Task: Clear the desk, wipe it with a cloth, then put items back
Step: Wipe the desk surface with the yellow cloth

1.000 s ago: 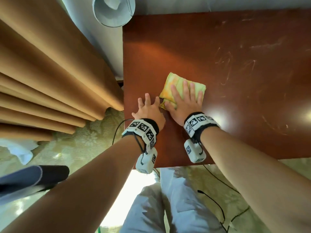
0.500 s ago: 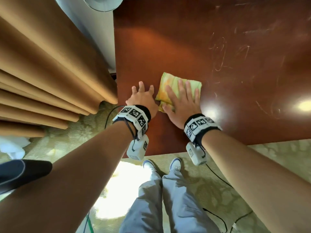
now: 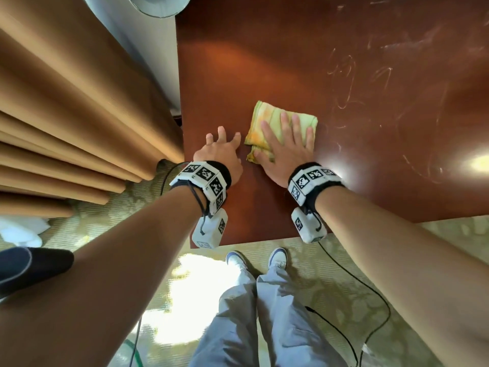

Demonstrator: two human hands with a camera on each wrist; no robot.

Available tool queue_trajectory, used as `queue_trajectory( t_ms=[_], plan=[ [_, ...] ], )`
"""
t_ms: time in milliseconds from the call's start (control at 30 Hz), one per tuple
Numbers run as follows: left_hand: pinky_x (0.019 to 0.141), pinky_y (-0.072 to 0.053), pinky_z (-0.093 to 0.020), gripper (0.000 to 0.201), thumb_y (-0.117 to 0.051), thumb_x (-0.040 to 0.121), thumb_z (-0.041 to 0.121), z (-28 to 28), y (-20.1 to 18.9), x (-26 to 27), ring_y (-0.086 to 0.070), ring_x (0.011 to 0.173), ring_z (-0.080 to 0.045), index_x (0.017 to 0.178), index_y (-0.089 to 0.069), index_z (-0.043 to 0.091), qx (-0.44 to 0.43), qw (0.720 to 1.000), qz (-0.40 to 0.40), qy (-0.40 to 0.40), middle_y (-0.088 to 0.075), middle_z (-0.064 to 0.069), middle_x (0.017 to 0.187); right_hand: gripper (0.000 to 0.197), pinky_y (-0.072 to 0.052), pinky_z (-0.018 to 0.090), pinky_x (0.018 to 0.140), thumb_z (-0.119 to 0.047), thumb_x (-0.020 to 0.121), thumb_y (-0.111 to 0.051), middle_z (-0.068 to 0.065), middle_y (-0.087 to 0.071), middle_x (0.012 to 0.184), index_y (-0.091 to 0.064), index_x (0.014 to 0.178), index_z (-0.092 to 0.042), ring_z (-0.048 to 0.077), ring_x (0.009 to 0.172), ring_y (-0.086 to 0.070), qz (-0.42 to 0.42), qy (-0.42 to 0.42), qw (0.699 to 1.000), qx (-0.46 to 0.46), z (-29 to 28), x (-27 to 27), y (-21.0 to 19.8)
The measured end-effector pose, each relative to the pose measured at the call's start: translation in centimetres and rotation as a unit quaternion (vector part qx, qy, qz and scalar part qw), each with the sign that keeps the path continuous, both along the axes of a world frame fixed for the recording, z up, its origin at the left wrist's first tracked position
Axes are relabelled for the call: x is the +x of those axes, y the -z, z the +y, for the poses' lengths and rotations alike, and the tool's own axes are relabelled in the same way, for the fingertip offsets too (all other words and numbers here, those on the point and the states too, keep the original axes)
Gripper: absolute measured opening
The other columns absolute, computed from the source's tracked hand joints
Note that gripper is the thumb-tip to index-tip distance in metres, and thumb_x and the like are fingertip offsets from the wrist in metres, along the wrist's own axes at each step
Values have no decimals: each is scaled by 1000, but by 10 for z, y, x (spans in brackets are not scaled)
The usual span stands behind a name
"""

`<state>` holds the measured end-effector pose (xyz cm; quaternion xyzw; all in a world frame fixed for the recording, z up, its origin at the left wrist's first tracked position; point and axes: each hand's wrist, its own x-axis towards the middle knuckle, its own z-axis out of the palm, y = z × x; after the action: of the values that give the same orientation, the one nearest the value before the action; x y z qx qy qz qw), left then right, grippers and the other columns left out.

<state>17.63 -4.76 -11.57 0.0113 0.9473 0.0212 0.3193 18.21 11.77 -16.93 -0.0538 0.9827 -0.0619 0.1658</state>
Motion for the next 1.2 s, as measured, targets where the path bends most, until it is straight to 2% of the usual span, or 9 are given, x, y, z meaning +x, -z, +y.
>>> queue_trajectory(
  t_ms=[267, 367, 433, 600, 767, 900, 1033, 1100, 1200],
  plan=[
    [111, -36, -57, 68, -41, 102, 35, 4, 0, -4, -1, 153, -30, 158, -1, 37, -10, 999, -31, 0, 10, 0, 167, 69, 11, 58, 119, -65, 98, -13, 9, 20, 165, 13, 156, -39, 31, 151, 23, -33, -69, 997, 20, -10, 90, -7],
    [111, -35, -57, 67, -39, 103, 37, 5, 2, -1, 1, 153, -29, 158, -2, 37, -2, 1000, -21, -4, 11, 1, 166, 67, 12, 57, 120, -69, 97, -9, 4, 23, 165, 11, 155, -43, 27, 151, 23, -36, -79, 996, 10, 0, 67, -8],
    [112, -34, -57, 66, -38, 103, 40, 3, 4, 0, 2, 153, -29, 158, -1, 36, 3, 1000, -16, -6, 12, 2, 166, 64, 12, 55, 120, -68, 98, -8, 1, 21, 165, 6, 155, -45, 26, 152, 20, -29, -48, 998, -13, 4, 39, -6],
    [112, -34, -56, 66, -38, 102, 45, 2, 10, 4, 1, 154, -28, 157, -5, 37, 13, 1000, 11, -15, 9, 3, 167, 62, 7, 56, 121, -61, 100, -18, 5, 8, 168, -8, 158, -41, 29, 153, 11, 18, 13, 1000, -16, -3, 18, 0],
    [114, -31, -53, 62, -38, 100, 36, 6, 9, 10, -3, 154, -25, 157, -15, 37, 41, 996, 53, -51, -1, 3, 168, 64, 3, 59, 120, -60, 99, -18, 9, 5, 168, -6, 158, -37, 33, 153, 8, 35, -19, 999, -8, -4, 55, 2],
    [117, -29, -47, 58, -39, 98, 27, 12, 5, 21, -15, 152, -25, 155, -29, 31, 67, 988, 103, -92, -16, 0, 166, 63, 7, 60, 119, -61, 100, -9, 9, 12, 167, 2, 158, -37, 32, 152, 16, 10, -72, 997, -20, -4, 103, -2],
    [118, -25, -57, 59, -40, 99, 29, 30, 13, 43, -9, 153, -29, 155, -23, 32, 64, 990, 91, -84, -9, -3, 167, 64, 11, 58, 119, -62, 100, -8, 8, 16, 166, 5, 157, -38, 31, 152, 19, -5, -103, 995, -16, 14, 131, -4],
    [117, -24, -60, 59, -38, 100, 33, 43, 15, 51, -5, 153, -30, 156, -20, 33, 59, 990, 80, -99, -4, -3, 167, 64, 11, 58, 119, -64, 100, -8, 6, 16, 167, 6, 157, -39, 29, 152, 19, -9, -117, 993, -12, 33, 135, -3],
    [113, -28, -65, 68, -42, 98, 54, 61, 15, 58, -1, 153, -34, 157, -13, 37, 34, 993, 53, -98, 3, -4, 167, 64, 10, 56, 120, -66, 98, -7, 4, 13, 167, 2, 157, -42, 28, 153, 16, 3, -89, 996, -5, 67, 137, -2]
  ],
)
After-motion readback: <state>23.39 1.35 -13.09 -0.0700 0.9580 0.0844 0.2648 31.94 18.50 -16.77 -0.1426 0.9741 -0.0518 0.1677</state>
